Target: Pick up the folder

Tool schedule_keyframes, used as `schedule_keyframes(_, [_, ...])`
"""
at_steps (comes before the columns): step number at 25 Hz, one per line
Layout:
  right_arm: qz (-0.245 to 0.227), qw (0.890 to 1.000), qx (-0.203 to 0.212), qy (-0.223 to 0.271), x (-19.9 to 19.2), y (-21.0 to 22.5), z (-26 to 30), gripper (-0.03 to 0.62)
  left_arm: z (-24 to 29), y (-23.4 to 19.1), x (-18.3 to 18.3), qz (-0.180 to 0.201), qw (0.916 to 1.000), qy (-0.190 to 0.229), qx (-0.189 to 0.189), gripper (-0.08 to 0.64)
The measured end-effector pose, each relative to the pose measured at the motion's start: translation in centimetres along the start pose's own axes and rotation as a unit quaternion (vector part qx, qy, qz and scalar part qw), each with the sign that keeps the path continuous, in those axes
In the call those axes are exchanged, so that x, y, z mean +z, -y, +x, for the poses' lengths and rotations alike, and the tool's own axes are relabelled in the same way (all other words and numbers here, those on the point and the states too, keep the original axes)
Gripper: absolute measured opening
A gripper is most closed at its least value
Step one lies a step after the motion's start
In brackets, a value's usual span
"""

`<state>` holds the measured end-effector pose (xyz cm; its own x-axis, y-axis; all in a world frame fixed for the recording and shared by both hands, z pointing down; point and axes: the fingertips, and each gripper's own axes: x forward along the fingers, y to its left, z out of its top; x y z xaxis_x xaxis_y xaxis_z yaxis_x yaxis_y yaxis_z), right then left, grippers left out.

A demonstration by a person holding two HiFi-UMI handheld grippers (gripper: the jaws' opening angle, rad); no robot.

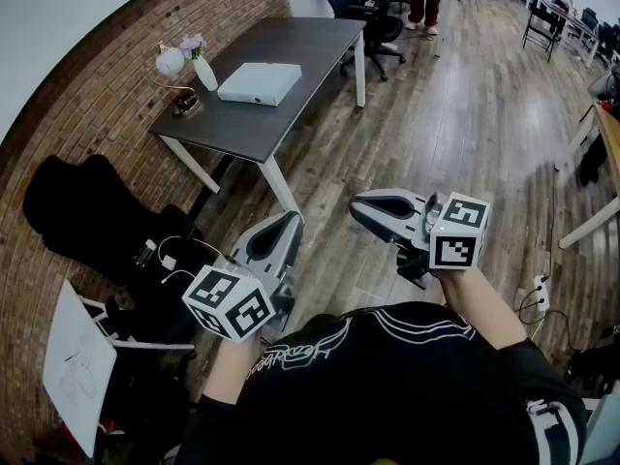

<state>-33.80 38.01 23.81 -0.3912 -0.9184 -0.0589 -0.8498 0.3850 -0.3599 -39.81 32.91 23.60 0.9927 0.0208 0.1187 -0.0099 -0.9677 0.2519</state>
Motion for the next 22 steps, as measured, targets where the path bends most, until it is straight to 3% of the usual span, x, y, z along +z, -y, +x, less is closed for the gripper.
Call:
schedule_keyframes(5, [-0.006,1.0,0.001,0.0,-0.2,0.0,-0.1,-0.003,0.3,0.2,0.0,-0.017,0.9997,0.005,-0.019,0.005])
schedule_keyframes(10, [0.004,1.0,-0.005,0.005,-0.4,0.5,-0.4,-0.003,0.4,0.7,-0.1,-0.006,0.9996,0.009,-0.028,0.006])
schedule_keyframes(15, [0.03,0.999,-0.027,0.015,-0.9,2.7,-0.4,-0.003,0.9,0.5,-0.2,-0.024,0.9983,0.011,-0.051,0.006])
schedule_keyframes(22, [0.052,0.998,-0.029,0.02,-1.5,5.9,1.2,-0.003,2.9,-2.0,-0.7,-0.012,0.9976,0.012,-0.067,0.005])
